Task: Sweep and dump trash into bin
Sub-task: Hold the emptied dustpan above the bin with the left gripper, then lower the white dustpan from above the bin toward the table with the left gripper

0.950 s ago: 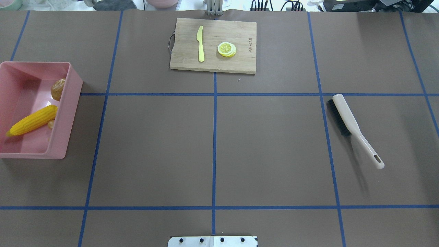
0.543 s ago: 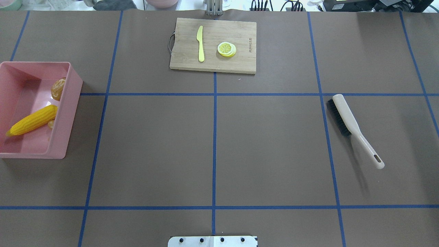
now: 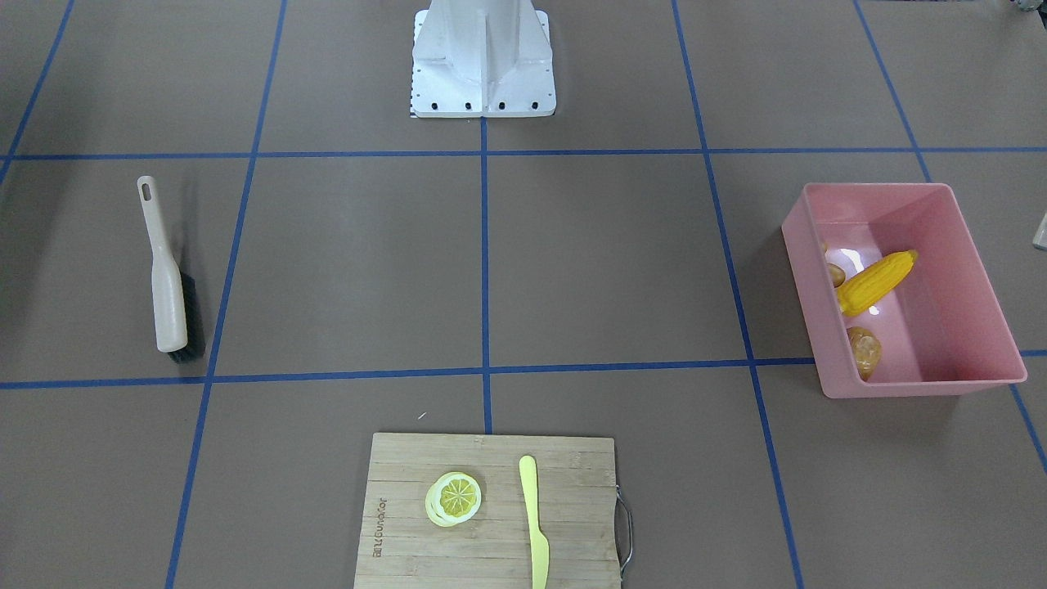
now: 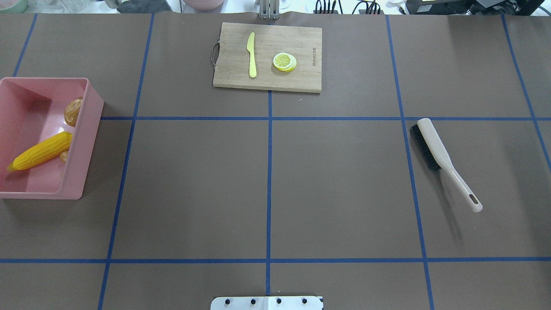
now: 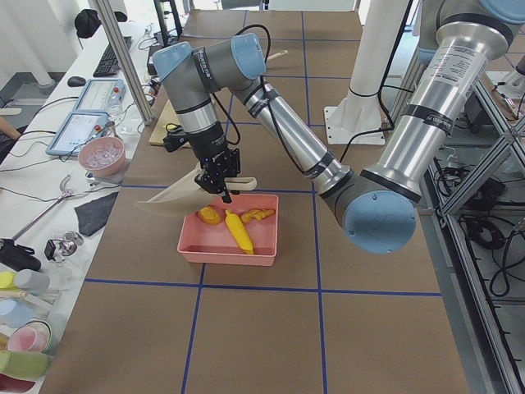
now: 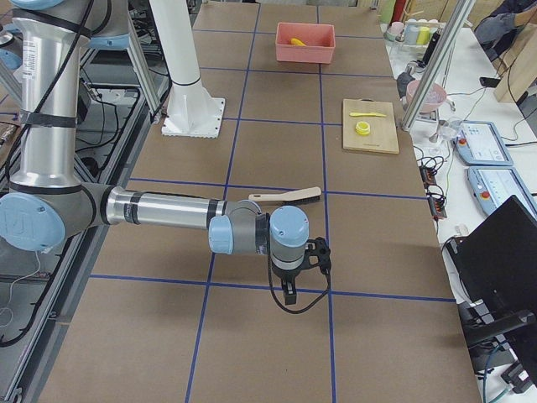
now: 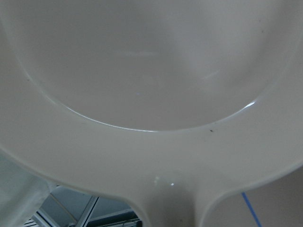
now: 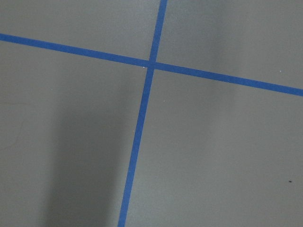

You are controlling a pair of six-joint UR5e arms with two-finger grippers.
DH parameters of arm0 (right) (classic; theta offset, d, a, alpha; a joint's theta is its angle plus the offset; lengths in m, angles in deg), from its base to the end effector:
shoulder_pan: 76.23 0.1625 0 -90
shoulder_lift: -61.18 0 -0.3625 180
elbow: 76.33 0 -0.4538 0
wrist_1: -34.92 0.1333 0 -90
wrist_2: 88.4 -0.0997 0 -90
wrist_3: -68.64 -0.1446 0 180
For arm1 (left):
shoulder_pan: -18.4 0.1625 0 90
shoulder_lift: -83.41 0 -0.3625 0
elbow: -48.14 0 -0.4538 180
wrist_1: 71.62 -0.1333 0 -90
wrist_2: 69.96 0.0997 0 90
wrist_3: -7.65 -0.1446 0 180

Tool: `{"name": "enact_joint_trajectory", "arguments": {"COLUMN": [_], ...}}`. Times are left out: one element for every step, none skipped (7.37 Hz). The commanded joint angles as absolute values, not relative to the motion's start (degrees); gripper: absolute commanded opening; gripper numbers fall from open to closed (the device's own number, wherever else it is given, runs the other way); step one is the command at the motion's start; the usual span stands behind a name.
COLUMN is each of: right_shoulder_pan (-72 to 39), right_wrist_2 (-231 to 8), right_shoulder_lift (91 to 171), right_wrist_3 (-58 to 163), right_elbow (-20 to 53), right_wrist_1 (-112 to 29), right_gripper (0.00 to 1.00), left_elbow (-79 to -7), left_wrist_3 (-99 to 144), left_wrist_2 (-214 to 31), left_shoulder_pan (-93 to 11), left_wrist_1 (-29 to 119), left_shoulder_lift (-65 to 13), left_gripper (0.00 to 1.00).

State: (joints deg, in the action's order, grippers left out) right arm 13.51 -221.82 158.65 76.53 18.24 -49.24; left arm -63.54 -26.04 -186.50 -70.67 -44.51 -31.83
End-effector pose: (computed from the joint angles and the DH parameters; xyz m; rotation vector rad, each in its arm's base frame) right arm 0.0316 -0.5112 0.6447 0.0992 -0.7535 -0.1548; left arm -0.0602 -0.5258 0.3107 -0.1344 0.5248 0.5251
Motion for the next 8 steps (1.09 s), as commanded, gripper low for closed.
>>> {"name": "enact_joint_trajectory", "arguments": {"right_shoulder_pan": [13.51, 13.51, 13.51, 13.51, 13.42, 13.51, 13.51, 13.51], "right_wrist_2": [-221.82, -221.82, -221.82, -221.82, -221.82, -221.82, -221.82, -221.73], "right_shoulder_lift": [158.65, 158.65, 158.65, 158.65, 158.65, 158.65, 158.65, 158.65], "right_wrist_3": [76.46, 76.55, 76.55, 76.55, 76.46, 76.46, 76.55, 76.55], "right_elbow": [18.24, 18.24, 18.24, 18.24, 18.24, 18.24, 18.24, 18.15], "right_wrist_1": [-49.2, -49.28, -49.2, -49.19, -49.28, -49.28, -49.28, -49.28], "right_gripper": [1.0, 1.0, 1.0, 1.0, 1.0, 1.0, 1.0, 1.0], "left_elbow": [-66.1, -67.68, -69.09, -70.32, -70.77, -71.82, -72.78, -74.79], "left_wrist_3": [-24.69, -24.69, -24.34, -23.91, -20.68, -17.17, -15.92, -14.16], "left_wrist_2": [-191.93, -194.48, -197.72, -198.1, -198.19, -198.02, -198.02, -197.5], "left_shoulder_pan": [-68.97, -66.35, -63.54, -59.95, -57.82, -55.1, -52.64, -49.57], "left_wrist_1": [-41.05, -39.99, -39.81, -39.46, -37.19, -35.43, -35.24, -35.15], "left_shoulder_lift": [-32.52, -32.69, -32.87, -32.87, -32.87, -32.7, -32.69, -32.52], "left_gripper": [0.0, 0.0, 0.0, 0.0, 0.0, 0.0, 0.0, 0.0]}}
